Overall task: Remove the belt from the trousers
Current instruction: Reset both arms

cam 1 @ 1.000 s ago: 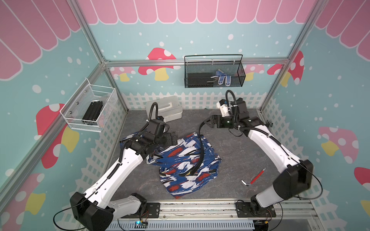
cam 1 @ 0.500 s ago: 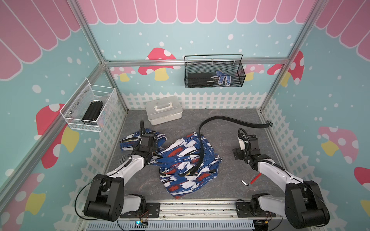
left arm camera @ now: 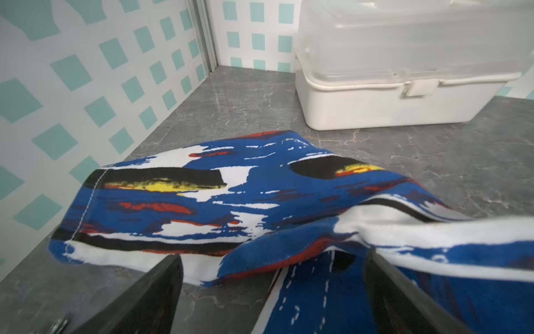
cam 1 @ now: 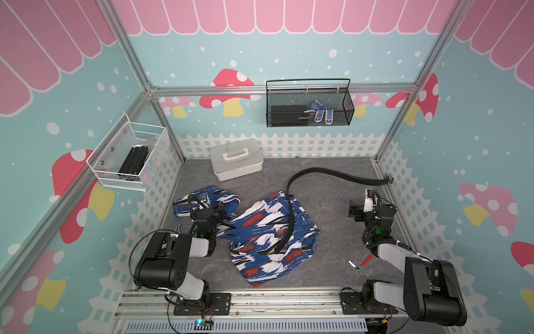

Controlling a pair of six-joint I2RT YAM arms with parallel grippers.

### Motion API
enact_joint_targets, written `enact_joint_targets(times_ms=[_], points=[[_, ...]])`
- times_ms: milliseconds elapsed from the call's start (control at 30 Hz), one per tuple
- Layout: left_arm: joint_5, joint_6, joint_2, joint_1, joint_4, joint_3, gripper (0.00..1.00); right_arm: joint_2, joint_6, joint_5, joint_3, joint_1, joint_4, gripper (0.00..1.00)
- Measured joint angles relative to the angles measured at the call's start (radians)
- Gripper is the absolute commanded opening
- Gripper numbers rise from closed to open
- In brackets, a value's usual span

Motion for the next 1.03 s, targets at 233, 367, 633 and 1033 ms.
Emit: enact_joint_targets(times_ms=[233,367,633,1033], points=[[0.045,0.007,-0.001,0.001,0.037,0.009,0.99,0.025,0.001,-0.029,-0.046,0.0,0.107,1.0],[0.06,0.008,-0.001,0.004,0.037,0.01,0.99,0.246,0.014,-0.019,-0.092,0.003,0.295,1.0],[0.097,0.018,-0.001,0.007,-0.013,0.061,0.99,0.257,-0.035,0.008,-0.014,0.079,0.269,0.99],[0.122,0.025,-0.001,0.007,-0.039,0.072,0.99,0.256,-0.058,0.0,-0.011,0.079,0.269,1.0]])
